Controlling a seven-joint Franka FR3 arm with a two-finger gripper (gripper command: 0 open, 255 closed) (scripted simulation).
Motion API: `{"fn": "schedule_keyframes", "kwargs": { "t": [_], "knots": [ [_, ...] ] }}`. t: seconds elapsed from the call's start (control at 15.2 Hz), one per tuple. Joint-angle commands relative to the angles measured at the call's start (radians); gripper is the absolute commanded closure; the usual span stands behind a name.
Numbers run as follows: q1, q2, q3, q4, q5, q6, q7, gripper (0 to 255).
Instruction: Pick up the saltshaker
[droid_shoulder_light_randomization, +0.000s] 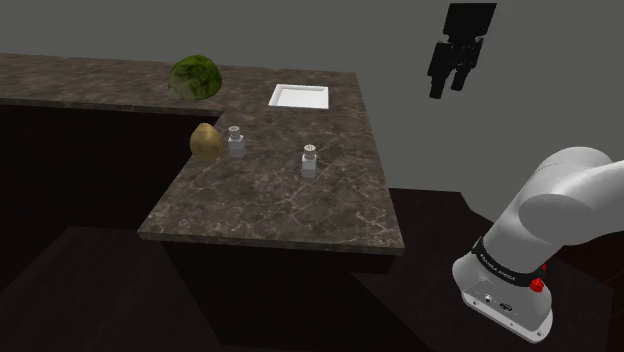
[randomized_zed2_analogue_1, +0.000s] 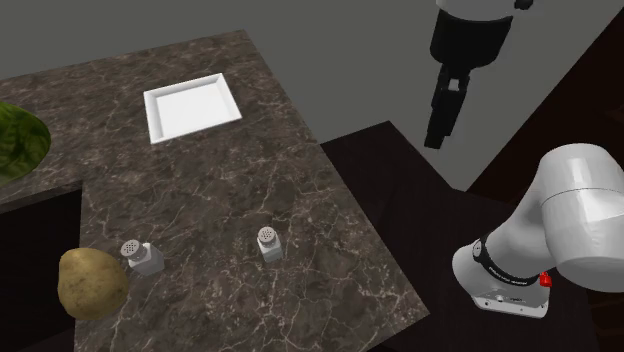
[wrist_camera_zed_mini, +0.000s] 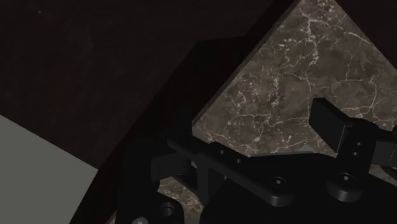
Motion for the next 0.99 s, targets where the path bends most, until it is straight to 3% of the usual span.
{"fn": "schedule_keyframes", "kwargs": {
  "t": [0.0,0.46,0.92],
  "knots": [
    [0.000,0.000,0.000,0.000,0.000,0.000,0.000,0],
    [0.038,0.158,0.089,-0.021,0.060,0.213,0.072,0],
    [0.066,0.363,0.174,0.023,0.087,0.409,0.143,0]
  ]
}}
